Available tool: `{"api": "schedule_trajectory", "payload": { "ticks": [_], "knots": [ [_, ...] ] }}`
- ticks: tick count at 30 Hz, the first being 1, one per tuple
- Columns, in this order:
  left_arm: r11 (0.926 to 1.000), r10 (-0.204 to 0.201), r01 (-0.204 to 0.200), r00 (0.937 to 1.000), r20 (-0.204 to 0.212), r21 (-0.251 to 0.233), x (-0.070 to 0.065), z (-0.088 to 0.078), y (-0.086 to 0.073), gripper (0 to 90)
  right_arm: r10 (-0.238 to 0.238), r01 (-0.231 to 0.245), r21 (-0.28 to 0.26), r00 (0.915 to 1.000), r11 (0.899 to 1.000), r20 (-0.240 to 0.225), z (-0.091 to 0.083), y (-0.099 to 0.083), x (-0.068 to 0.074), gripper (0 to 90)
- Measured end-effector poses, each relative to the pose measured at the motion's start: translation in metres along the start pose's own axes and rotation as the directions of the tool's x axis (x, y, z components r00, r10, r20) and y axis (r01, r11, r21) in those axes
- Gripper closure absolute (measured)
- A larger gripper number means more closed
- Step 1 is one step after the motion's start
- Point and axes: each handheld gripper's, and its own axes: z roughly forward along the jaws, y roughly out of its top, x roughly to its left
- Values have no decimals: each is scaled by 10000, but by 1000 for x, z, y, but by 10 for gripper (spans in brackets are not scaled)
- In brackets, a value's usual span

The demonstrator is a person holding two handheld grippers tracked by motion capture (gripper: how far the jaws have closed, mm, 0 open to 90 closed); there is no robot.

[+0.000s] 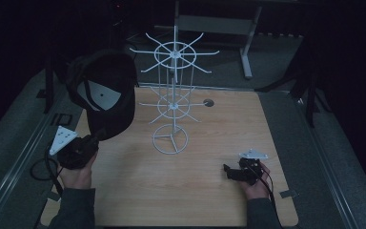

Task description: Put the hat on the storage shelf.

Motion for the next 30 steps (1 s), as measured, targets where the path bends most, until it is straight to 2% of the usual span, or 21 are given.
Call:
{"api": "schedule_trajectory", "payload": {
  "ticks": [22,30],
  "knots": [
    [9997,145,-141,9997,212,-222,-8,-4,2,860,20,-20,-5,10000,10000,2,0,0,0,133],
    [9986,379,-376,9993,68,-365,-13,-5,8,860,18,-18,-6,10000,10000,2,0,0,0,133]
  ]
}}
